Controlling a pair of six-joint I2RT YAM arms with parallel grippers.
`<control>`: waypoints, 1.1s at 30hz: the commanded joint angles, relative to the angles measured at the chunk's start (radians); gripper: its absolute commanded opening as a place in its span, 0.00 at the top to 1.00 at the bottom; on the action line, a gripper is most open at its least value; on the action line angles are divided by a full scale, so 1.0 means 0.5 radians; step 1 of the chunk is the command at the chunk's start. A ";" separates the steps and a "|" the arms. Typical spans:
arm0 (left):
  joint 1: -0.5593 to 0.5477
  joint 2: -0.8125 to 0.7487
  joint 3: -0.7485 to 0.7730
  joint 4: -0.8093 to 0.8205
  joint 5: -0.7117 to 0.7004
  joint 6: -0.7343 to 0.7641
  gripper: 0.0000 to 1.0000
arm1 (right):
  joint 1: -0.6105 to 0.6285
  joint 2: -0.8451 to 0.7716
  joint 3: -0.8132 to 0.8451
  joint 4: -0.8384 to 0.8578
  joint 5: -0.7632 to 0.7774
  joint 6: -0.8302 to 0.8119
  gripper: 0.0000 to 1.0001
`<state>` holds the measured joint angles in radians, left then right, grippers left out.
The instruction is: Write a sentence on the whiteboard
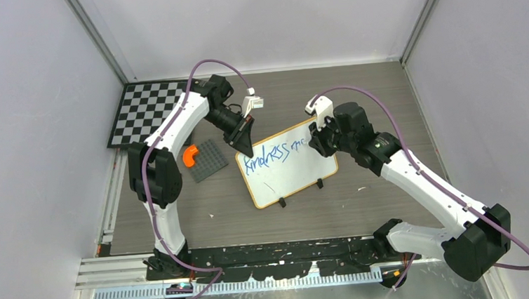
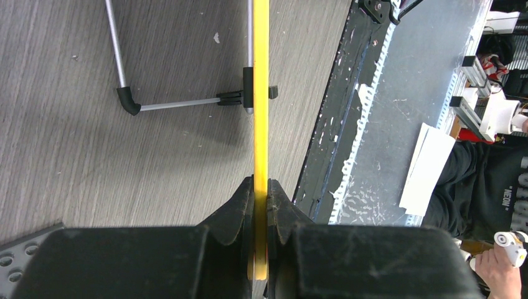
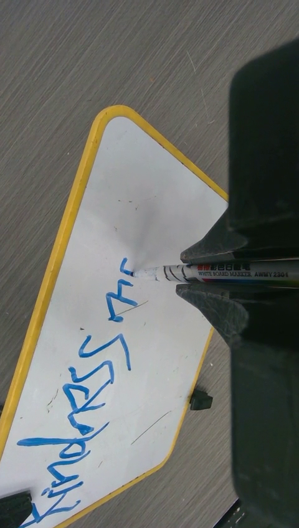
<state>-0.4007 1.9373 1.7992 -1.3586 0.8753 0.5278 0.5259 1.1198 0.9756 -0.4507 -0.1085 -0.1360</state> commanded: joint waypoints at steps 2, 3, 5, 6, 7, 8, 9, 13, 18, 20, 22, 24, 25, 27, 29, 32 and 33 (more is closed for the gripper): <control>-0.037 -0.004 0.037 -0.009 0.055 0.022 1.00 | -0.009 -0.026 0.017 0.038 0.099 -0.041 1.00; -0.036 -0.006 0.037 -0.008 0.056 0.021 1.00 | -0.009 -0.029 0.022 0.052 0.121 -0.041 1.00; -0.036 -0.003 0.036 -0.004 0.056 0.021 1.00 | -0.009 -0.034 0.037 0.070 0.154 -0.041 1.00; -0.035 -0.004 0.040 -0.004 0.057 0.021 1.00 | -0.010 -0.035 0.046 0.079 0.162 -0.039 1.00; -0.035 -0.001 0.042 -0.006 0.058 0.018 1.00 | -0.012 -0.035 0.054 0.087 0.164 -0.031 1.00; -0.035 -0.002 0.042 -0.006 0.059 0.018 1.00 | -0.014 -0.036 0.062 0.097 0.164 -0.025 1.00; -0.035 0.000 0.045 -0.006 0.059 0.018 1.00 | -0.012 -0.037 0.066 0.105 0.162 -0.018 1.00; -0.036 0.000 0.043 -0.004 0.059 0.018 1.00 | -0.012 -0.036 0.085 0.135 0.139 0.012 1.00; -0.035 -0.003 0.043 -0.004 0.060 0.021 1.00 | -0.015 -0.032 0.099 0.154 0.139 0.026 1.00; -0.036 -0.003 0.043 -0.003 0.060 0.023 1.00 | -0.016 -0.031 0.104 0.155 0.142 0.024 1.00; -0.036 -0.001 0.048 -0.004 0.060 0.022 1.00 | -0.015 -0.033 0.107 0.153 0.151 0.023 1.00; -0.036 -0.001 0.049 -0.005 0.060 0.019 1.00 | -0.018 -0.035 0.111 0.153 0.150 0.023 1.00; -0.036 0.002 0.052 -0.004 0.060 0.019 1.00 | -0.018 -0.031 0.111 0.153 0.148 0.028 1.00; -0.035 0.001 0.055 -0.007 0.060 0.019 1.00 | -0.019 -0.031 0.102 0.150 0.140 0.028 1.00; -0.036 -0.001 0.053 -0.009 0.057 0.019 1.00 | -0.018 -0.035 0.086 0.146 0.123 0.030 1.00; -0.034 -0.004 0.050 -0.007 0.053 0.021 1.00 | -0.019 -0.027 0.053 0.091 0.078 0.014 1.00; -0.036 -0.005 0.049 -0.008 0.053 0.024 1.00 | -0.017 -0.029 0.037 0.080 0.076 0.005 1.00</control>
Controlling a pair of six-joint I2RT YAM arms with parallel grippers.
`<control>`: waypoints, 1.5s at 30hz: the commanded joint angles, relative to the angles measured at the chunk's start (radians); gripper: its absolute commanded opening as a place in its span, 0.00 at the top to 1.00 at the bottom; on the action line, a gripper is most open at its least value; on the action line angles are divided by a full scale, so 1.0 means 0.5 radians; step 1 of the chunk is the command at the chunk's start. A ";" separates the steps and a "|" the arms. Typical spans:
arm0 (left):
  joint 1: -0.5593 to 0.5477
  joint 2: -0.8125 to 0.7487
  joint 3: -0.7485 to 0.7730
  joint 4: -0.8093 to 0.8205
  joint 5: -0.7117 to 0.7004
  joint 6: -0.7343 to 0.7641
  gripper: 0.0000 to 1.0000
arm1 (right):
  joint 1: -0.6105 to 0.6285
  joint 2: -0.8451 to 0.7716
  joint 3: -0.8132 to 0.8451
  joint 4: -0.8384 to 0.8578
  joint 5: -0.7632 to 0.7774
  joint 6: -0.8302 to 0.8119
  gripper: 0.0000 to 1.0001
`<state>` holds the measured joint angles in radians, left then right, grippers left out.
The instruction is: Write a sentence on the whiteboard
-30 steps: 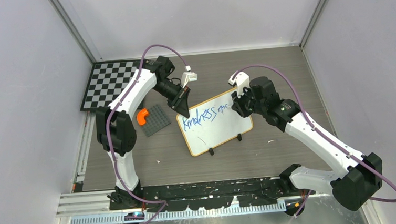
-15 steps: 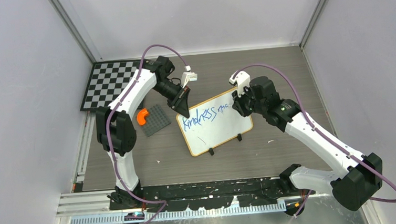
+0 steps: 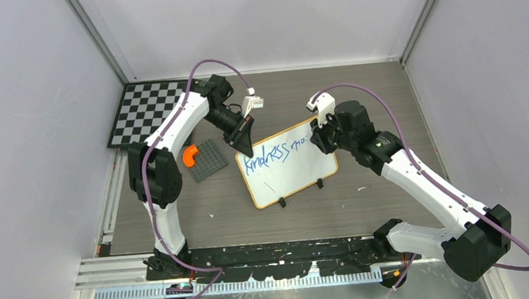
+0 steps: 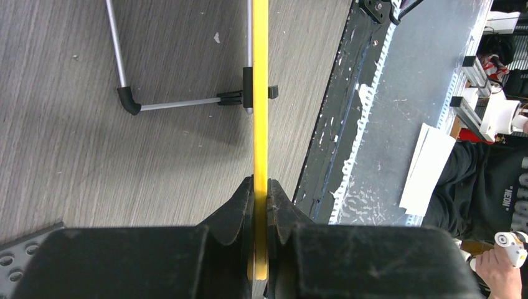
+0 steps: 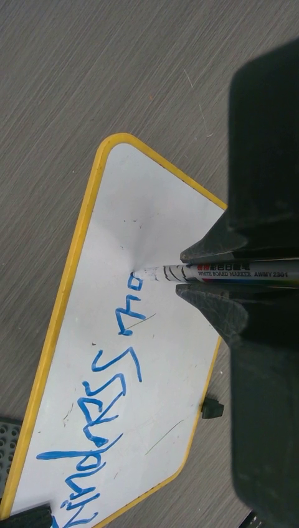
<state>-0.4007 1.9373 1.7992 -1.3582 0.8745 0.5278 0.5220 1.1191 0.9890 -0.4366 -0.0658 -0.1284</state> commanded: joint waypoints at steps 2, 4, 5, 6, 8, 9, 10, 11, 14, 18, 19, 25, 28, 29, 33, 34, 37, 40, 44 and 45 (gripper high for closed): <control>-0.035 -0.006 0.049 -0.008 0.055 0.025 1.00 | -0.010 -0.034 -0.007 0.022 -0.007 -0.033 1.00; -0.034 -0.004 0.049 -0.007 0.056 0.027 1.00 | -0.011 -0.043 -0.018 -0.012 -0.014 -0.045 1.00; -0.035 -0.003 0.047 -0.006 0.055 0.025 1.00 | -0.011 -0.049 -0.023 -0.026 -0.021 -0.055 1.00; -0.036 -0.002 0.049 -0.006 0.056 0.023 1.00 | -0.012 -0.048 -0.024 -0.043 -0.026 -0.063 1.00; -0.036 0.005 0.052 -0.009 0.058 0.022 1.00 | -0.011 -0.040 -0.021 -0.085 -0.035 -0.082 1.00; -0.036 0.006 0.052 -0.008 0.058 0.022 1.00 | -0.012 -0.034 -0.018 -0.108 -0.033 -0.095 1.00; -0.036 0.006 0.054 -0.010 0.059 0.022 1.00 | -0.010 -0.034 -0.015 -0.117 -0.021 -0.101 1.00; -0.035 0.004 0.053 -0.010 0.060 0.021 1.00 | -0.011 -0.039 -0.011 -0.122 -0.001 -0.110 1.00; -0.036 0.000 0.055 -0.009 0.064 0.021 1.00 | -0.010 -0.069 0.039 -0.143 0.020 -0.124 1.00; -0.038 0.003 0.056 -0.013 0.064 0.024 1.00 | -0.011 -0.108 0.142 -0.158 0.024 -0.112 1.00; -0.039 0.001 0.055 -0.011 0.064 0.022 1.00 | -0.010 -0.111 0.163 -0.156 0.023 -0.110 1.00; -0.041 -0.003 0.059 -0.018 0.064 0.025 1.00 | -0.016 -0.067 0.215 -0.072 0.054 -0.081 1.00; -0.039 -0.007 0.055 -0.016 0.064 0.029 1.00 | -0.018 -0.032 0.221 -0.035 0.069 -0.084 1.00; -0.040 -0.006 0.053 -0.013 0.064 0.029 1.00 | -0.019 -0.023 0.224 -0.023 0.074 -0.084 1.00; -0.039 -0.006 0.049 -0.011 0.067 0.030 1.00 | -0.018 0.008 0.206 0.017 0.082 -0.091 1.00; -0.039 -0.006 0.049 -0.011 0.068 0.030 1.00 | -0.021 0.013 0.197 0.020 0.082 -0.095 1.00; -0.039 -0.003 0.052 -0.010 0.064 0.034 1.00 | -0.019 0.026 0.151 0.023 0.075 -0.096 1.00; -0.039 -0.003 0.052 -0.012 0.064 0.034 1.00 | -0.021 0.010 0.087 0.023 0.061 -0.093 1.00; -0.039 0.001 0.049 -0.011 0.064 0.034 1.00 | -0.021 -0.024 0.011 0.004 0.037 -0.086 1.00; -0.039 0.003 0.050 -0.012 0.064 0.034 1.00 | -0.020 -0.026 -0.007 -0.006 0.034 -0.087 1.00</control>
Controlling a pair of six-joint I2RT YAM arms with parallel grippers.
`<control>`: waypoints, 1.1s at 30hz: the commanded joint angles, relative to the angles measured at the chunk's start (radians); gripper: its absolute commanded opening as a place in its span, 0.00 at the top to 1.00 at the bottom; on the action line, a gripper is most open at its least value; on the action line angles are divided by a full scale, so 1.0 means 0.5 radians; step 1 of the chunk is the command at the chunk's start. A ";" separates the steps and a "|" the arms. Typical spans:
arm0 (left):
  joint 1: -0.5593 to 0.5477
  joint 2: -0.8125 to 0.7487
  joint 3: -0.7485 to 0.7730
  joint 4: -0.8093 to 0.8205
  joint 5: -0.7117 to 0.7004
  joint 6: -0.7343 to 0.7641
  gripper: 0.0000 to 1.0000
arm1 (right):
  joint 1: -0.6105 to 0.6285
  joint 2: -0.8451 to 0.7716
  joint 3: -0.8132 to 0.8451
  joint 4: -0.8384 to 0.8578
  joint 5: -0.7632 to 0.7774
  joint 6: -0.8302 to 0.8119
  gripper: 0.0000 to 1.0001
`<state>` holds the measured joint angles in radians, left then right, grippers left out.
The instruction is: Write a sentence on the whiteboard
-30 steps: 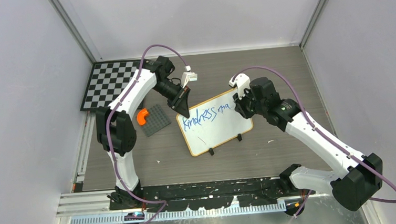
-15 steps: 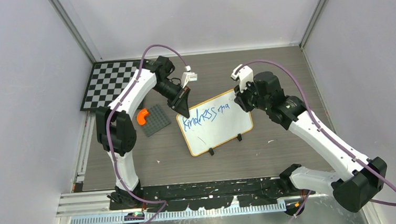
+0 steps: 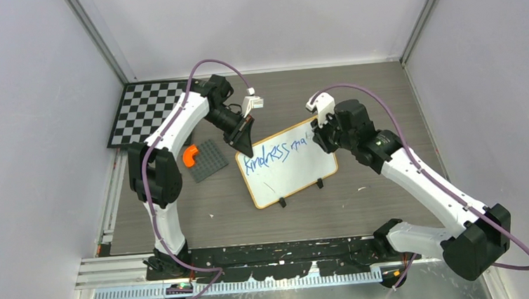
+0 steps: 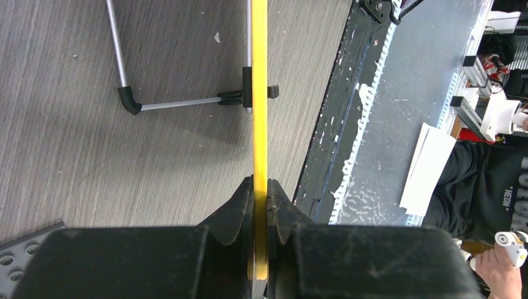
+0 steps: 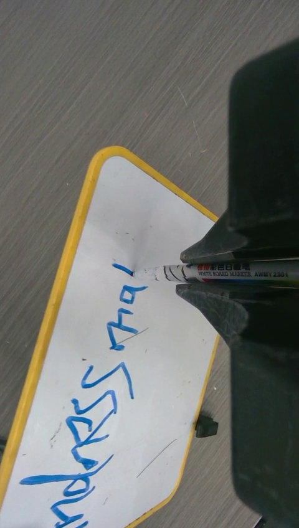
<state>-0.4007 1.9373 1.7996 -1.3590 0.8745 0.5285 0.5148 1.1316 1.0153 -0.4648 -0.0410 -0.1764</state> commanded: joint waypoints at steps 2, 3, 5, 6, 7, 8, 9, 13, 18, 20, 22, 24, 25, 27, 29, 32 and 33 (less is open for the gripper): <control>-0.039 0.001 0.049 -0.010 0.064 0.034 1.00 | -0.007 -0.059 -0.088 0.035 -0.020 0.009 1.00; -0.039 -0.002 0.048 -0.012 0.064 0.032 1.00 | -0.006 -0.060 -0.098 0.032 -0.014 0.008 1.00; -0.039 -0.004 0.047 -0.011 0.064 0.032 1.00 | -0.006 -0.069 -0.104 0.020 -0.003 -0.009 1.00; -0.039 -0.003 0.046 -0.011 0.065 0.032 1.00 | -0.006 -0.075 -0.095 0.014 0.005 -0.014 1.00; -0.039 -0.003 0.045 -0.011 0.064 0.031 1.00 | -0.006 -0.078 -0.079 0.000 0.013 -0.022 1.00; -0.039 -0.003 0.045 -0.010 0.063 0.030 1.00 | -0.006 -0.082 -0.051 -0.013 0.014 -0.026 1.00; -0.039 -0.003 0.044 -0.011 0.064 0.029 1.00 | -0.006 -0.086 -0.022 -0.024 0.017 -0.029 1.00; -0.039 -0.006 0.051 -0.010 0.064 0.028 1.00 | -0.007 -0.091 0.094 -0.044 0.031 -0.038 1.00; -0.039 -0.006 0.049 -0.013 0.064 0.026 1.00 | -0.007 -0.058 0.177 -0.027 0.037 -0.043 1.00; -0.039 -0.009 0.048 -0.012 0.061 0.029 1.00 | -0.005 -0.042 0.181 -0.006 0.046 -0.043 1.00; -0.039 -0.012 0.047 -0.013 0.061 0.029 1.00 | -0.006 -0.024 0.178 0.009 0.055 -0.049 1.00; -0.039 -0.014 0.046 -0.013 0.060 0.031 1.00 | -0.005 -0.007 0.165 0.022 0.066 -0.054 1.00; -0.039 -0.013 0.044 -0.013 0.061 0.032 1.00 | -0.007 -0.005 0.155 0.028 0.067 -0.058 1.00; -0.039 -0.008 0.042 -0.010 0.058 0.034 1.00 | -0.007 -0.002 0.137 0.035 0.072 -0.061 1.00; -0.040 -0.005 0.042 -0.010 0.062 0.035 1.00 | -0.007 -0.010 0.109 0.033 0.073 -0.061 1.00; -0.041 0.000 0.049 -0.007 0.064 0.035 1.00 | -0.005 -0.025 0.057 0.026 0.076 -0.067 1.00; -0.039 0.005 0.053 -0.009 0.068 0.035 1.00 | -0.005 -0.033 0.039 0.025 0.072 -0.067 1.00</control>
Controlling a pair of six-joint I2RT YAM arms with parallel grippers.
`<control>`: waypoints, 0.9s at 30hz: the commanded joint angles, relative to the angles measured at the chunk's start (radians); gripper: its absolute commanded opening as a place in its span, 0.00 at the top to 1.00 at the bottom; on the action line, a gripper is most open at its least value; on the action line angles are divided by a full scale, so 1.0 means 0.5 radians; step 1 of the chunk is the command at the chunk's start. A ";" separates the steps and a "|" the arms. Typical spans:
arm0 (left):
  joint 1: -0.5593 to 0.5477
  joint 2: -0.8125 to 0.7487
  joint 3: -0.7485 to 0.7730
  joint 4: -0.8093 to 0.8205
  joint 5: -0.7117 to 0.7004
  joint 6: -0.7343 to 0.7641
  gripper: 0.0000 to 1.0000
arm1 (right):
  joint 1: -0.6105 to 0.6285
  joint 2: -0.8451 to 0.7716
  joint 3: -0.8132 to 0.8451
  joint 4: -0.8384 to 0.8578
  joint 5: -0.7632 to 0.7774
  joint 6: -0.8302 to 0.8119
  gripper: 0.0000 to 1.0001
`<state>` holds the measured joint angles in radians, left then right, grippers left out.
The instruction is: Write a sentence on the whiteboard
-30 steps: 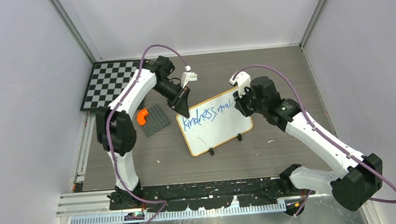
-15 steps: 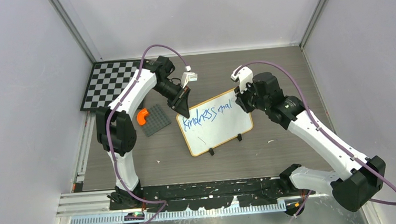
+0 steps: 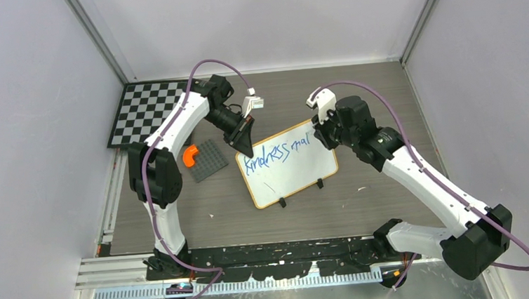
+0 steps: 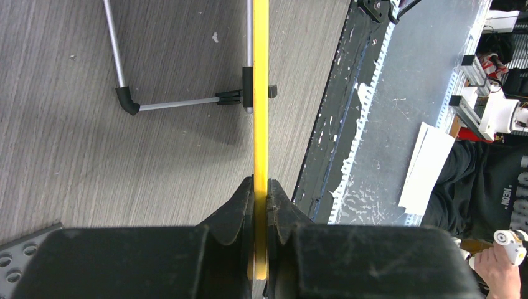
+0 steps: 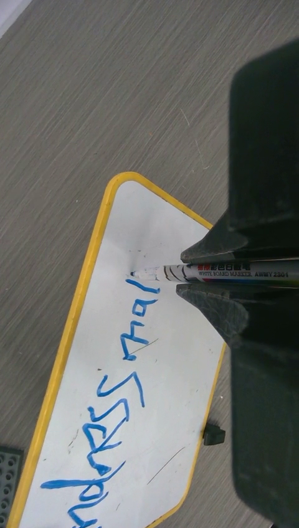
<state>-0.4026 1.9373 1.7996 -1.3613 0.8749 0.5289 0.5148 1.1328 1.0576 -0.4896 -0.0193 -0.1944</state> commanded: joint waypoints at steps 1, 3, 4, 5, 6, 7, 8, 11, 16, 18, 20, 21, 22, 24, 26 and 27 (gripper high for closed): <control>-0.036 0.009 0.059 -0.008 0.067 0.034 1.00 | -0.006 -0.038 -0.067 0.069 0.025 -0.030 1.00; -0.035 0.014 0.064 -0.005 0.066 0.033 1.00 | -0.007 -0.049 -0.096 0.056 0.008 -0.021 1.00; -0.035 0.015 0.064 -0.006 0.069 0.032 1.00 | -0.005 -0.050 -0.110 0.047 -0.002 -0.019 1.00; -0.035 0.016 0.064 -0.007 0.069 0.032 1.00 | -0.005 -0.050 -0.124 0.042 -0.006 -0.018 1.00; -0.035 0.016 0.062 -0.005 0.067 0.033 1.00 | -0.007 -0.053 -0.136 0.035 -0.010 -0.019 1.00; -0.035 0.014 0.061 -0.005 0.070 0.031 1.00 | -0.005 -0.058 -0.146 0.023 -0.010 -0.019 1.00; -0.036 0.012 0.059 -0.005 0.071 0.029 1.00 | -0.005 -0.063 -0.158 0.017 -0.012 -0.019 1.00; -0.038 0.009 0.055 -0.004 0.066 0.030 1.00 | -0.005 -0.092 -0.163 -0.025 -0.016 -0.022 1.00; -0.044 0.014 0.065 -0.010 0.072 0.025 1.00 | -0.005 -0.116 -0.050 -0.080 -0.004 -0.034 1.00; -0.049 0.016 0.072 -0.008 0.072 0.025 1.00 | -0.005 -0.105 0.003 -0.090 -0.021 -0.028 1.00; -0.051 0.013 0.076 -0.011 0.073 0.022 1.00 | -0.005 -0.087 0.040 -0.086 -0.050 -0.010 1.00; -0.051 0.012 0.076 -0.015 0.071 0.024 1.00 | -0.005 -0.077 0.050 -0.078 -0.063 0.001 1.00; -0.051 0.009 0.074 -0.014 0.068 0.025 1.00 | -0.005 -0.070 0.058 -0.073 -0.081 0.008 1.00; -0.051 0.005 0.072 -0.017 0.061 0.031 1.00 | -0.004 -0.052 0.064 -0.052 -0.106 0.027 1.00; -0.051 0.000 0.068 -0.018 0.060 0.034 1.00 | -0.004 -0.032 0.066 -0.033 -0.124 0.035 1.00; -0.051 -0.002 0.067 -0.018 0.058 0.035 1.00 | -0.004 -0.021 0.067 -0.024 -0.124 0.036 1.00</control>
<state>-0.4129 1.9396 1.8084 -1.3621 0.8749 0.5289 0.5148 1.1072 1.0519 -0.5457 -0.0528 -0.1970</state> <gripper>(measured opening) 0.079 0.178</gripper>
